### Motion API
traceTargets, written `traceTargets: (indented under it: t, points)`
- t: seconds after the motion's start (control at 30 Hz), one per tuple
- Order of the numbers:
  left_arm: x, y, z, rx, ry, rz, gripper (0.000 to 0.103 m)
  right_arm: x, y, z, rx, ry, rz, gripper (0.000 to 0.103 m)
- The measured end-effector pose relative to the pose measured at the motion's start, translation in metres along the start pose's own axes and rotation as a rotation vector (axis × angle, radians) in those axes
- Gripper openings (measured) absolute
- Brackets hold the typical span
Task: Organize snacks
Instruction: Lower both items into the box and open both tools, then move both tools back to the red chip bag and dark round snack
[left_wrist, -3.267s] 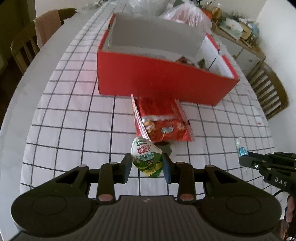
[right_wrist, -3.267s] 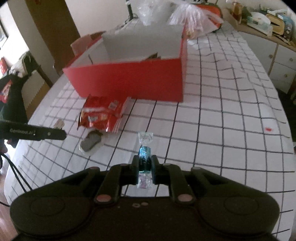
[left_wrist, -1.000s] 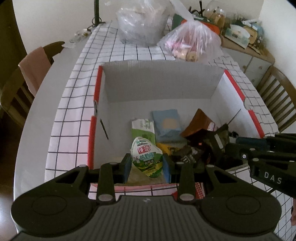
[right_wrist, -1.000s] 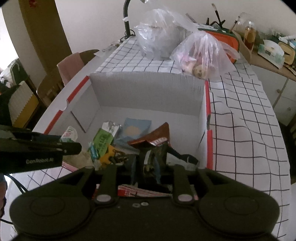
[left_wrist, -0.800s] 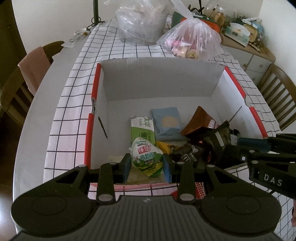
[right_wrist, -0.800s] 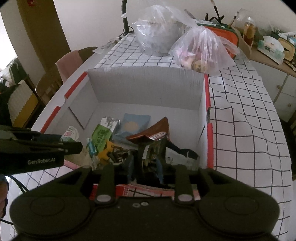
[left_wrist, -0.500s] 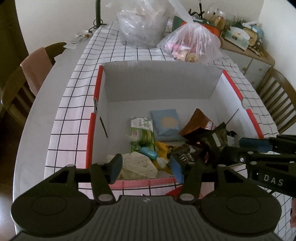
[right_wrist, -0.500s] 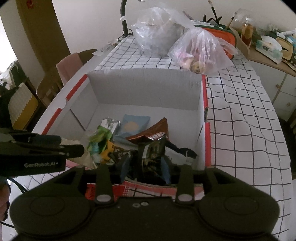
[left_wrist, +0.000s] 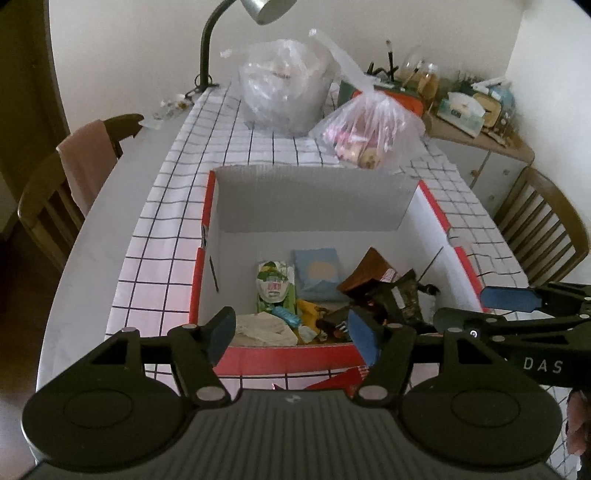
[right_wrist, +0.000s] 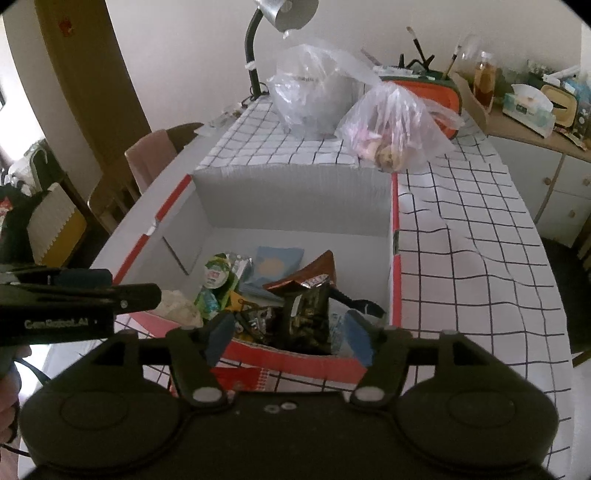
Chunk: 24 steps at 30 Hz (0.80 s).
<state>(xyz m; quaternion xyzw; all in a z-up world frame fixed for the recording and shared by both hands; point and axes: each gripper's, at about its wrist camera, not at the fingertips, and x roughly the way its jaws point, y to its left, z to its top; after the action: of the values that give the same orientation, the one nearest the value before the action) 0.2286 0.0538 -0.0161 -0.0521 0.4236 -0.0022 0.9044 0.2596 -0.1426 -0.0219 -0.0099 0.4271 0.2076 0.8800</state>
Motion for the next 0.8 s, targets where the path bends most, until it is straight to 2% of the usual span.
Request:
traceTargets:
  t: [0.3,0.43,0.8]
  points:
    - [-0.030,-0.002,-0.006,0.005,-0.043,-0.010,0.071,-0.025,0.005,-0.001,0.000,-0.038,0.030,0.083]
    - [-0.041,-0.003,-0.010,0.004,-0.066,-0.004,0.074,-0.035,0.009,-0.004,-0.009,-0.055,0.039,0.096]
    - [-0.060,0.000,-0.029,-0.004,-0.086,-0.026,0.080,-0.047,0.007,-0.016,-0.015,-0.067,0.072,0.103]
